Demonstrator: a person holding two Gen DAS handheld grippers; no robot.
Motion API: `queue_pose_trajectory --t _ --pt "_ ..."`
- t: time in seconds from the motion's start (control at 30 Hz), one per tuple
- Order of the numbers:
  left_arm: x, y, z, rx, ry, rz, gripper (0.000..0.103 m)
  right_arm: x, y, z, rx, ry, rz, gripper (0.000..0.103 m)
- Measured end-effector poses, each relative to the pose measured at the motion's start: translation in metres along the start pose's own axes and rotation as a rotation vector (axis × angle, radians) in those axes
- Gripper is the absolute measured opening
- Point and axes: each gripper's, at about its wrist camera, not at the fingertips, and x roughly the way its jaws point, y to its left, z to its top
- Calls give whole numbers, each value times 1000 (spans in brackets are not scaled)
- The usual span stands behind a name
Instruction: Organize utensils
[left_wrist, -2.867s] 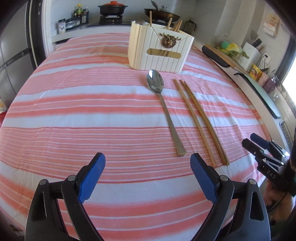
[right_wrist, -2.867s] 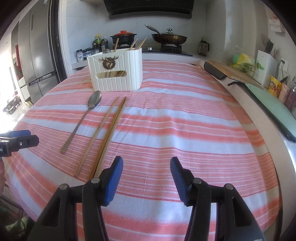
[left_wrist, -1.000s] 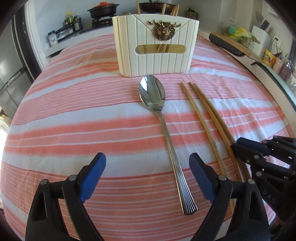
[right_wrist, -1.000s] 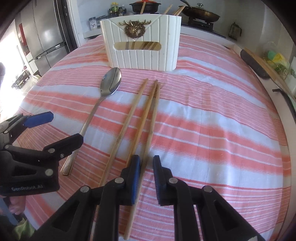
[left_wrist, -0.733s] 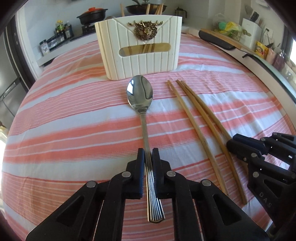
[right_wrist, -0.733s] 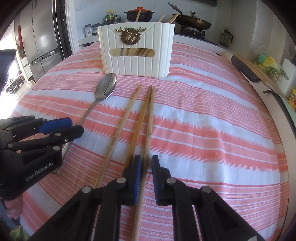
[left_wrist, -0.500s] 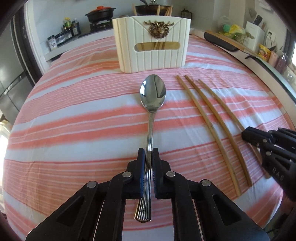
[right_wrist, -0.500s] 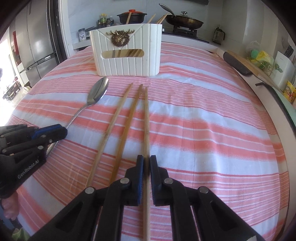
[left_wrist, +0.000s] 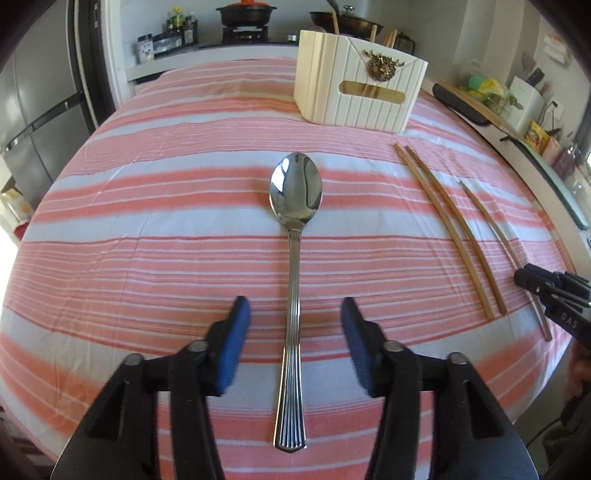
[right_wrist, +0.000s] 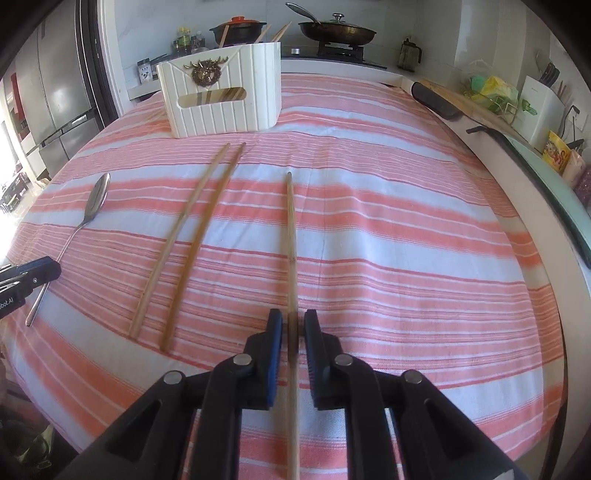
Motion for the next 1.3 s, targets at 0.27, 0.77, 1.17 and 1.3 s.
queue_pose_trajectory --t 0.27,0.77,1.17,1.3 --pt "17 -1 4 50 8 78 91 4 4 1 -12 -20 0 38" --pt "19 3 3 38 -5 86 101 2 9 -12 -7 -129 -39 40" --pt "18 3 2 38 -5 85 101 2 10 -15 1 -144 -50 40" --pt "18 3 2 37 -5 86 102 2 9 -13 3 -128 -47 40"
